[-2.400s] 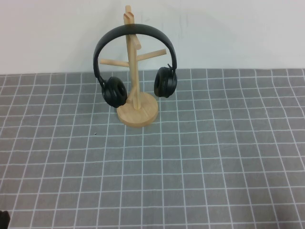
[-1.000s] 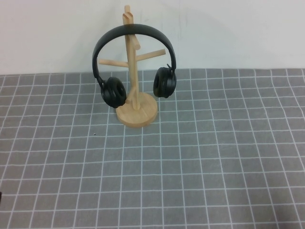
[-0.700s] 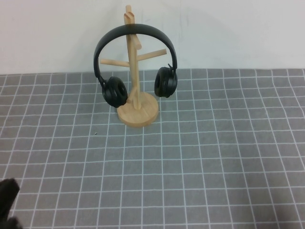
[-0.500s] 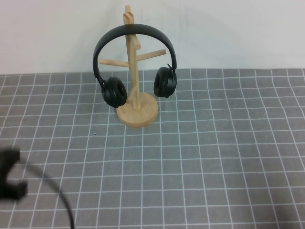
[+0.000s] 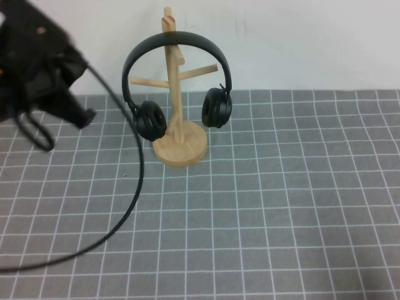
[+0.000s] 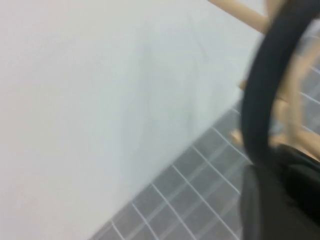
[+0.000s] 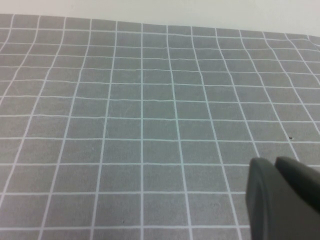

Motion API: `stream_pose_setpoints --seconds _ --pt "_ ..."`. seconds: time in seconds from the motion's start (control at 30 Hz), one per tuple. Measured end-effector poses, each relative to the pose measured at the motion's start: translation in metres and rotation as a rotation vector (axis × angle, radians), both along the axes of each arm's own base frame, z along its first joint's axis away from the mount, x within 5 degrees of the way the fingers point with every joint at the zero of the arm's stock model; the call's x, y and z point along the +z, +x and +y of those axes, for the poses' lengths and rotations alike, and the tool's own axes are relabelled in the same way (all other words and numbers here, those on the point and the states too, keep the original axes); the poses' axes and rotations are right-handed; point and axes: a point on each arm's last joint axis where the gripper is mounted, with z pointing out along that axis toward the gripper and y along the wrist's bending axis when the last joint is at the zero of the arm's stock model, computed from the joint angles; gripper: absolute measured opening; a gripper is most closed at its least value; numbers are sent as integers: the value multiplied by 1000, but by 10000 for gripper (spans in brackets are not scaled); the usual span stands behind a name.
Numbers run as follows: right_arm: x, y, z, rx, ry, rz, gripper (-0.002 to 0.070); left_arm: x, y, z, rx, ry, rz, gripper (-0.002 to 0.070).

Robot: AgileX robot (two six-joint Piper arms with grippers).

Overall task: Take out the headphones from the headphone stand
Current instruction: Pick up the headphones from the headphone stand

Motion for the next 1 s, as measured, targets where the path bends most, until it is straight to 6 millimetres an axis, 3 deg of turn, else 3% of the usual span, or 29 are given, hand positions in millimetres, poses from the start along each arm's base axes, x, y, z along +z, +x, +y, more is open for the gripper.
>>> stream_pose_setpoints --seconds 0.07,0.23,0.3,0.43,0.63,1.0 --pt "0 0 0 0 0 0 -9 -8 14 -3 12 11 -17 141" --pt "0 0 0 0 0 0 -9 -29 40 -8 52 20 -47 462" --pt "0 0 0 0 0 0 -9 -34 47 -11 65 19 -77 522" --pt "0 0 0 0 0 0 -9 -38 50 -23 44 25 -107 555" --pt "0 0 0 0 1 0 -9 -40 49 -45 -1 22 -150 534" --pt "0 0 0 0 1 0 -9 -47 72 -57 3 12 -173 527"
